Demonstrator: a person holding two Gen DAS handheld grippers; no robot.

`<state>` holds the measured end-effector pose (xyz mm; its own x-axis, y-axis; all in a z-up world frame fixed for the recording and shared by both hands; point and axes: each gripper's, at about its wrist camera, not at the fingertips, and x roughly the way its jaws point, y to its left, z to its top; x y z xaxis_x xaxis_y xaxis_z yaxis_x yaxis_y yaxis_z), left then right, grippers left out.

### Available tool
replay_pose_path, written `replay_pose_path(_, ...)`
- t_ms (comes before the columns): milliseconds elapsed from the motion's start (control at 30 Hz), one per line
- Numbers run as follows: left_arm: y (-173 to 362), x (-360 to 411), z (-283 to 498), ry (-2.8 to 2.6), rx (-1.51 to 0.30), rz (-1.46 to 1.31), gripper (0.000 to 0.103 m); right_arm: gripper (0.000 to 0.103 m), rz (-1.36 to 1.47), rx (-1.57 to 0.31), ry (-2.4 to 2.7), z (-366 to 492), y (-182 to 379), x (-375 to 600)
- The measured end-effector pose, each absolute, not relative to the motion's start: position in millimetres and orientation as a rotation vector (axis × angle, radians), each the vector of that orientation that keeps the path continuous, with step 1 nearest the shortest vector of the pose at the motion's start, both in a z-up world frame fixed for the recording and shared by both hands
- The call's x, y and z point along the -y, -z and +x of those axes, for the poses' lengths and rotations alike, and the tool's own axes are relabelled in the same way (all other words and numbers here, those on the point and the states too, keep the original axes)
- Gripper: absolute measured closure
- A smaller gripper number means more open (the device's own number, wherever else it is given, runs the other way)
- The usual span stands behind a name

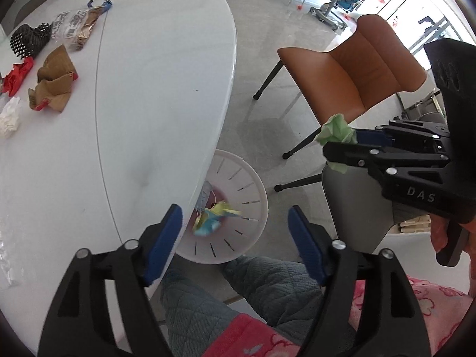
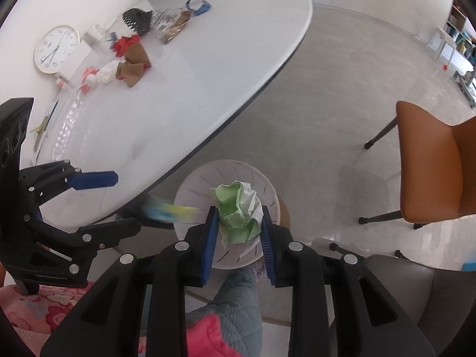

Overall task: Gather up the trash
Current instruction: 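Carry both papers over the wastebasket and open both tools to drop them, then grasp the clear plastic bottle with the left tool while the right tool grasps brown paper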

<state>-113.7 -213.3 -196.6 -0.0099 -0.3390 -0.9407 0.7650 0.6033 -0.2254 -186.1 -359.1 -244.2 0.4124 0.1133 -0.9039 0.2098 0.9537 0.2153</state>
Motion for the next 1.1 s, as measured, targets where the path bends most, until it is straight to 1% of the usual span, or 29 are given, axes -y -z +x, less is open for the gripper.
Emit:
replay_pose_path(133,187,207,-112,0.897,-1.288,0.414,0.03,0.073,0.318,-1.147,0.034,-184,244,350)
replay_pose_path(300,162,184,-98,0.855,-1.246,0.36,0.021,0.073,0.31,-1.158,-0.012,-174,252,331)
replay_pose_path(333,155,178,-94,0.839,-1.231,0.355,0.021,0.069,0.31,-1.163,-0.02,-171,254,327)
replay_pose_path(400,145,167,-85,0.816,-1.211,0.35,0.021,0.052,0.3,-1.174,-0.016,-166,258,319)
replay_pose_path(433,138,159,-79,0.8,-1.201,0.345,0.02,0.037,0.293,-1.176,-0.005,-163,258,314)
replay_pose_path(467,133,151,-74,0.785,-1.194,0.339,0.02,0.027,0.289,-1.171,0.002,-162,258,311)
replay_pose_path(500,130,144,-69,0.768,-1.187,0.331,0.02,0.024,0.287,-1.162,0.013,-159,255,308)
replay_pose_path(567,123,127,-59,0.729,-1.172,0.312,0.02,0.013,0.286,-1.151,0.03,-156,250,303)
replay_pose_path(600,121,119,-54,0.71,-1.164,0.301,0.018,0.01,0.288,-1.136,0.043,-153,245,301)
replay_pose_path(633,118,108,-47,0.683,-1.152,0.288,0.016,0.006,0.29,-1.124,0.05,-151,241,301)
replay_pose_path(667,115,100,-41,0.664,-1.139,0.278,0.01,0.004,0.293,-1.108,0.059,-148,235,300)
replay_pose_path(767,105,69,-24,0.592,-1.081,0.247,0.008,0.002,0.285,-1.071,0.084,-136,219,296)
replay_pose_path(867,103,42,-2,0.523,-1.066,0.222,0.008,0.002,0.282,-1.04,0.091,-120,205,291)
replay_pose_path(1100,128,-4,45,0.423,-1.118,0.176,0.008,0.002,0.27,-1.009,0.071,-73,189,270)
